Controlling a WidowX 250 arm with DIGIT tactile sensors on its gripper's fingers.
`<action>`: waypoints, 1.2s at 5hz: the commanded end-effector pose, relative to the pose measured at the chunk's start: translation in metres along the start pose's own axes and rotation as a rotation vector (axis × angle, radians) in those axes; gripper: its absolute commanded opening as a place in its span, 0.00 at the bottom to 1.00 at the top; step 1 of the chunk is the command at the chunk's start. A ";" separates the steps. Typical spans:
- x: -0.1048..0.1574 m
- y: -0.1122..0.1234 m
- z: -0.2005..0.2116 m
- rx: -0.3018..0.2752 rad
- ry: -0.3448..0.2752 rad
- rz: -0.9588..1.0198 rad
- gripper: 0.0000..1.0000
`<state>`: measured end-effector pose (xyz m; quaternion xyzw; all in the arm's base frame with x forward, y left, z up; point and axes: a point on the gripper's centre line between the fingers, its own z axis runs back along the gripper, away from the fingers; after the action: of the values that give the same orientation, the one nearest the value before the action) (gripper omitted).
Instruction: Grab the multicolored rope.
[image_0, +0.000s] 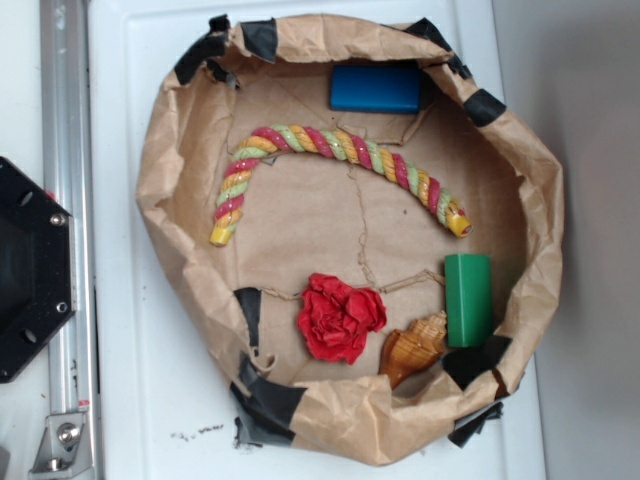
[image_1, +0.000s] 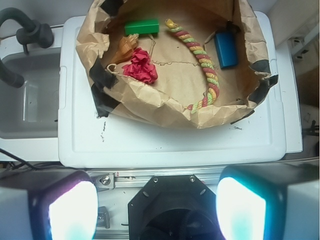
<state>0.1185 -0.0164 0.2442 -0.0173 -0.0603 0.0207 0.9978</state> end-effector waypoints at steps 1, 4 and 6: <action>0.000 0.000 0.000 0.000 0.000 0.000 1.00; 0.129 0.018 -0.130 0.284 0.025 -0.172 1.00; 0.142 0.051 -0.183 0.280 0.031 -0.325 1.00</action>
<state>0.2745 0.0311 0.0708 0.1256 -0.0273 -0.1420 0.9815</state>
